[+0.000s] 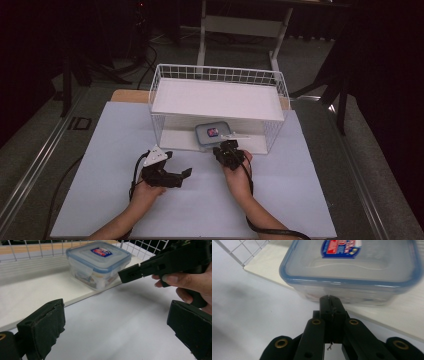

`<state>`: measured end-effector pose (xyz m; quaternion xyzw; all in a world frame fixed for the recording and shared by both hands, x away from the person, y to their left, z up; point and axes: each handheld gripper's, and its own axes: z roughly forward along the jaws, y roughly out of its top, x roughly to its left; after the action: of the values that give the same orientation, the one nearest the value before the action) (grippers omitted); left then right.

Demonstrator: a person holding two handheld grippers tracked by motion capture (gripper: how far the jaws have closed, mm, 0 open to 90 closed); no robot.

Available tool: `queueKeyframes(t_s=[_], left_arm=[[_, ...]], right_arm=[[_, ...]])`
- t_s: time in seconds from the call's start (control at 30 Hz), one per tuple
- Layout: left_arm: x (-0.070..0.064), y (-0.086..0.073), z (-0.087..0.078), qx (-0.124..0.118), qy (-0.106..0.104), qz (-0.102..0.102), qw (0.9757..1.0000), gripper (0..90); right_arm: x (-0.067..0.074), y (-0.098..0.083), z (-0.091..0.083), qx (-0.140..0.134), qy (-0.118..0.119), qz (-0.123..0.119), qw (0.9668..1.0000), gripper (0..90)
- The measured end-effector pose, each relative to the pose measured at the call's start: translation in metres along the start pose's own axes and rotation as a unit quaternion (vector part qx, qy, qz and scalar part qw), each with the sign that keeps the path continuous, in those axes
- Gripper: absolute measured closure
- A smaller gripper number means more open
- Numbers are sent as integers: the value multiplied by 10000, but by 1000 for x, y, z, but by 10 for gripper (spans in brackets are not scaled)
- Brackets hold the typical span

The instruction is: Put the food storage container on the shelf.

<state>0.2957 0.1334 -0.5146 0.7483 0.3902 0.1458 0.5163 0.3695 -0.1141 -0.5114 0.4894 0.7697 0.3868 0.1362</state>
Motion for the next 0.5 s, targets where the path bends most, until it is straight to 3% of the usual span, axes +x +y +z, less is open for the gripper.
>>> queueKeyframes(t_s=[0.5], left_arm=[[3,-4,-4,-72,60,-62,9999,27]], right_arm=[[11,17,24,-115,-113,-63,9998,900]])
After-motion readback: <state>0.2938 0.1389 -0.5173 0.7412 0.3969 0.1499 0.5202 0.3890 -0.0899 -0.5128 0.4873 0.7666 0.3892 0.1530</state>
